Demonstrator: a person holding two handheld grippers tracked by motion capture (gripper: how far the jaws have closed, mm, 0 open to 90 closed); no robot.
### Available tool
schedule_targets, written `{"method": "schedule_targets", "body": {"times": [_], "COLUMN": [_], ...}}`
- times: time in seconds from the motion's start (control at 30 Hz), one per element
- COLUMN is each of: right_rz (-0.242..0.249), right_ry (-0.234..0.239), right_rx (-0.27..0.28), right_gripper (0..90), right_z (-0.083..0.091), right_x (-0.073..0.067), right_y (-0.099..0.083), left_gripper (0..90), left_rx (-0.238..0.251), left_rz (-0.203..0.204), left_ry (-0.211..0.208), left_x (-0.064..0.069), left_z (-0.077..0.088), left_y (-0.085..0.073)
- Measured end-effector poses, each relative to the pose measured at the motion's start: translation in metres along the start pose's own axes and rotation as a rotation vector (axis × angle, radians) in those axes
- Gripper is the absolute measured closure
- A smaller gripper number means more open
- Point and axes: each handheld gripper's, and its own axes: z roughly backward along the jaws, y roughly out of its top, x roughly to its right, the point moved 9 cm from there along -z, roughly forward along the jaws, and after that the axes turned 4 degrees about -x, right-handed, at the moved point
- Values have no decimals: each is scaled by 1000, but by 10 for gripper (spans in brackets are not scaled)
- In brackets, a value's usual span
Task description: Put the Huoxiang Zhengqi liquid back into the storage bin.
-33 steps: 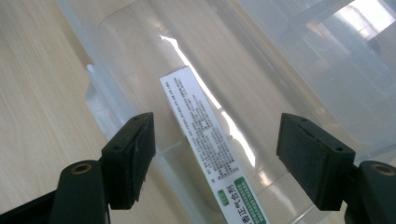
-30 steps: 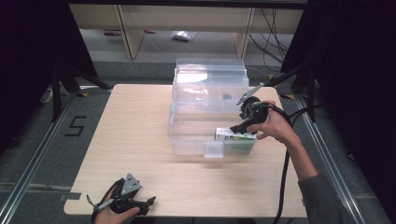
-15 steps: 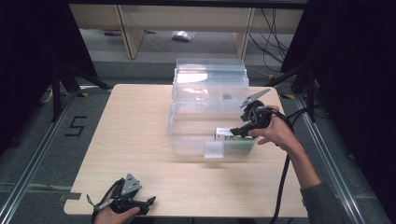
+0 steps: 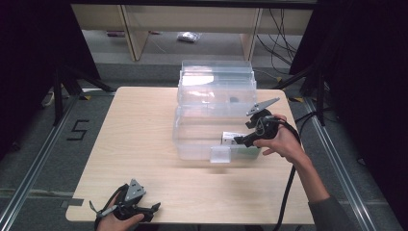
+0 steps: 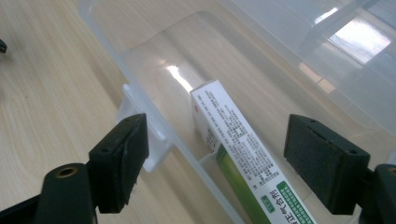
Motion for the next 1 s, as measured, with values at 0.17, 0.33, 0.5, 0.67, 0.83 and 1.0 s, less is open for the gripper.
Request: {"method": "schedule_targets", "body": {"times": [0.17,0.33,0.5,0.67,0.83,1.0], "right_rz": [31,19,10,25,26,29], "right_ry": [-6,-5,-1,-15,-23,-18], "right_rx": [47,58,75,94,111,133], "right_gripper": [202,199,200,202,204,210], "right_z": [-2,-1,-1,1,3,5], "right_x": [1,-1,-5,-9,-16,-21], "right_y": [-3,-8,-10,-14,-22,-35], "left_gripper": [159,159,159,159,159,159], "left_rx": [-3,9,16,17,18,29], "left_rz": [-4,0,22,20,21,33], "left_ry": [1,7,8,15,13,1], "left_x": [0,-1,0,-1,-1,2], "left_z": [0,-1,-1,-1,-1,-1], "left_y": [0,1,1,1,1,3]}}
